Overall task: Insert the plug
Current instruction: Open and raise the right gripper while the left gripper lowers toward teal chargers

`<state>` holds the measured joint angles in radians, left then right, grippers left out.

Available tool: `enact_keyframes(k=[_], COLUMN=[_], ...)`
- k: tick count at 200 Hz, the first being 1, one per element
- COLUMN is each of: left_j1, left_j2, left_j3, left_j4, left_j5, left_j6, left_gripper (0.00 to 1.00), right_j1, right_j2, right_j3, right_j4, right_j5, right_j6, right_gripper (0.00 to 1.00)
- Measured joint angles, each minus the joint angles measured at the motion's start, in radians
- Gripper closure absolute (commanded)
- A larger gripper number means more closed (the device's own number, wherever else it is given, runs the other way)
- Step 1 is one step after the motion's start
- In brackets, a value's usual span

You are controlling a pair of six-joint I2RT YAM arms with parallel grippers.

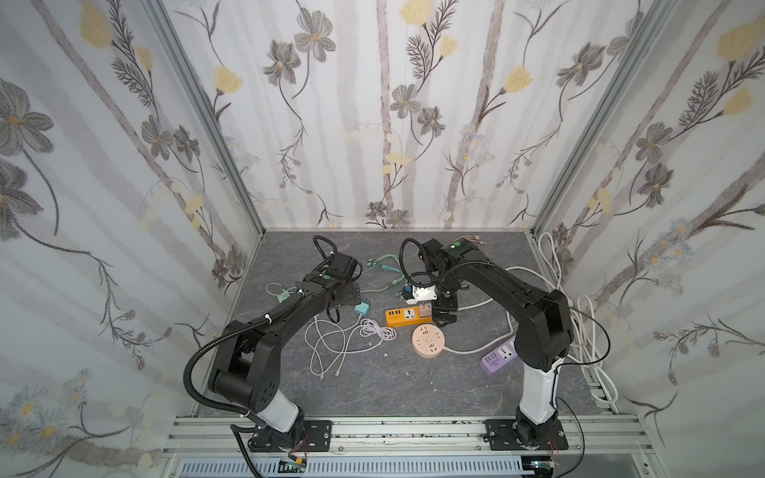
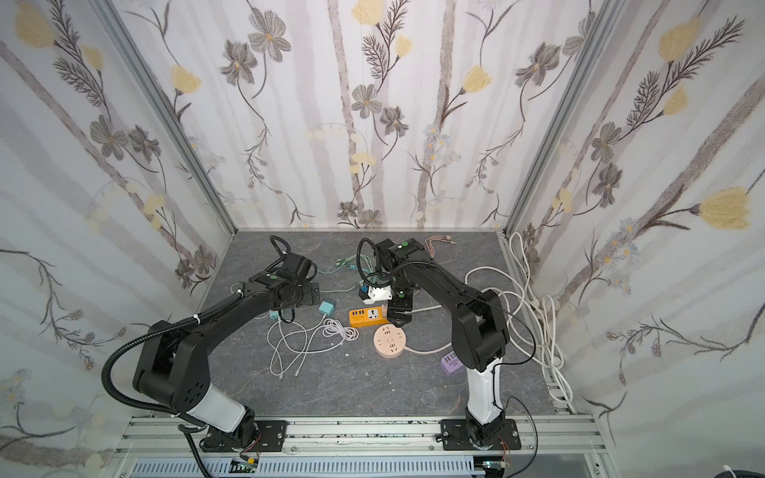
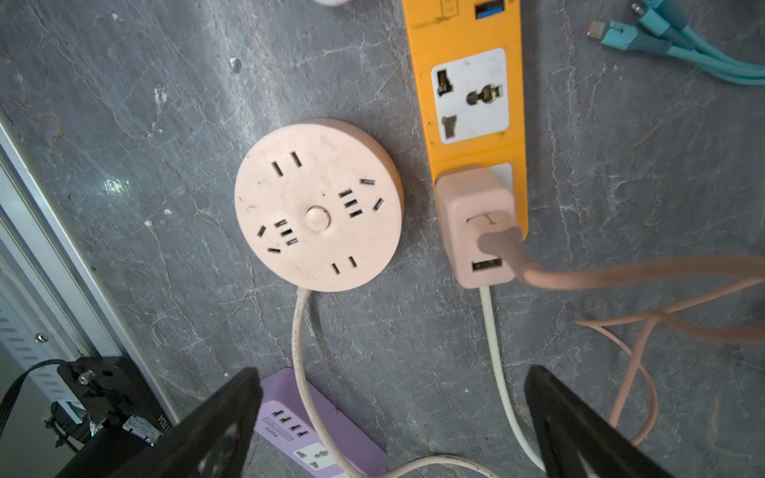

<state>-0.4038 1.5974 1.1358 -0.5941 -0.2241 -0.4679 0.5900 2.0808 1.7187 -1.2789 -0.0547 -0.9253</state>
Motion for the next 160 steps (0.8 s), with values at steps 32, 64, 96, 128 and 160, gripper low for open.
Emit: enact_keyframes(k=[32,64,96,128,160], left_j1=[0.001,0.008,0.036,0.057,0.095], left_j2=[0.043,0.106,0.174,0.212,0.233], left_j3=[0.018,0.053,0.102,0.118,0.113], left_j4=[0.002,0.014,0.019,0.021,0.039], left_j5=[0.016,0.026,0.032,-0.006,-0.022], left_j6=[-0.098,-0.175,-0.247,-0.348,-0.452], left_gripper=[0.00,0.00,0.00,0.03,0.14], right_j1=[-0.022,-0.037,-0.042,-0.045,-0.049], right_j2=[-0.071,-0.196,-0.421,-0.648,-0.780], right_j3=[-0.059,-0.150,-0.322,-0.529,-0.649], right_j4=[0.014,0.076,0.264,0.583,0.805], right_j5=[-0.040,-0.087,-0.120,-0.087,0.006], right_j6=[-0.027,-0.027,0.047,0.299,0.560], right_gripper=[0.01,0.01,0.01,0.01,0.01])
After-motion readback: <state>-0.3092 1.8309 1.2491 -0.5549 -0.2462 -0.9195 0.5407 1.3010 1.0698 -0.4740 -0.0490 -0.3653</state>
